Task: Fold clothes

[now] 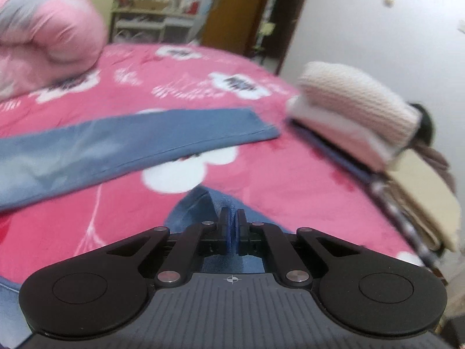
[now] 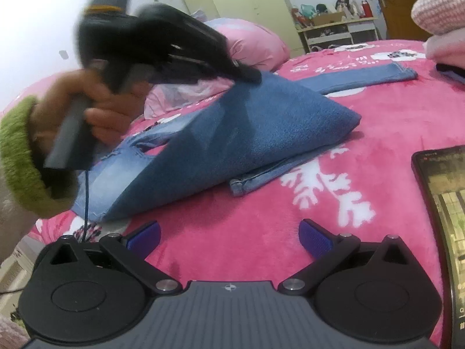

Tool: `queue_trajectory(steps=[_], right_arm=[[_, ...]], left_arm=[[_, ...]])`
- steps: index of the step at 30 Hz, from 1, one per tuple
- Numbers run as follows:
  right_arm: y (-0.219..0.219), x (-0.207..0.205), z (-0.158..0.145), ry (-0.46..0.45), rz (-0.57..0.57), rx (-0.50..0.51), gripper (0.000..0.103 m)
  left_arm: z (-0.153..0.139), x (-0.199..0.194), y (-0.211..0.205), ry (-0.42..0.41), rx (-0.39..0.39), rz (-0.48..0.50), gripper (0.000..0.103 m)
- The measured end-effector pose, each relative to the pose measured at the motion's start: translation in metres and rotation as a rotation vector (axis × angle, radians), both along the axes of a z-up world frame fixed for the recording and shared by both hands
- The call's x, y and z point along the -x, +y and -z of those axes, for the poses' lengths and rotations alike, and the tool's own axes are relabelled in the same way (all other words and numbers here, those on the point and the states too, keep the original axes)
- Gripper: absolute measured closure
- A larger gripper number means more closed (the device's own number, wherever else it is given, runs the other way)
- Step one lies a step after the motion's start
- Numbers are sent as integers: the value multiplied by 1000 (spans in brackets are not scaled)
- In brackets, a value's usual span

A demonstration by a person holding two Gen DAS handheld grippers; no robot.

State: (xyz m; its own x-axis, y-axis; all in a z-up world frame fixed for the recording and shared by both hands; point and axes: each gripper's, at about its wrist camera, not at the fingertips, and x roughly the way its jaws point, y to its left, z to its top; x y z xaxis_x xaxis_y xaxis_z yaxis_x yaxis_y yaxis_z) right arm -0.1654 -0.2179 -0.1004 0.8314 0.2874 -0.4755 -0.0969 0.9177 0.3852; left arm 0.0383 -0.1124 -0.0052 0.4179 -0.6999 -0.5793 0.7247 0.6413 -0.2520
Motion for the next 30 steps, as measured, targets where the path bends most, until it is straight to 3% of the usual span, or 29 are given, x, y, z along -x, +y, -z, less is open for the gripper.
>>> queue_trajectory(steps=[4, 10, 15, 19, 21, 24, 27, 30], right_arm=[[-5, 3, 0, 4, 15, -50, 0], [-19, 23, -10, 41, 57, -119, 0], [-36, 70, -23, 80, 159, -69, 0], [-52, 108, -47, 46, 329, 27, 0], [-61, 116, -63, -6, 400, 50, 0], [-65, 102, -79, -67, 408, 81, 0], [-52, 67, -90, -128, 325, 121, 0], [-23, 23, -94, -143, 202, 232, 0]], left_arm=[[-7, 27, 6, -16, 39, 83, 103], [13, 60, 8, 21, 35, 213, 103], [39, 77, 12, 79, 58, 281, 103], [66, 86, 14, 142, 50, 267, 102], [81, 89, 14, 185, 37, 251, 91], [90, 96, 25, 237, 67, 230, 76], [82, 105, 44, 225, 100, 234, 56], [68, 111, 67, 178, 90, 211, 52]])
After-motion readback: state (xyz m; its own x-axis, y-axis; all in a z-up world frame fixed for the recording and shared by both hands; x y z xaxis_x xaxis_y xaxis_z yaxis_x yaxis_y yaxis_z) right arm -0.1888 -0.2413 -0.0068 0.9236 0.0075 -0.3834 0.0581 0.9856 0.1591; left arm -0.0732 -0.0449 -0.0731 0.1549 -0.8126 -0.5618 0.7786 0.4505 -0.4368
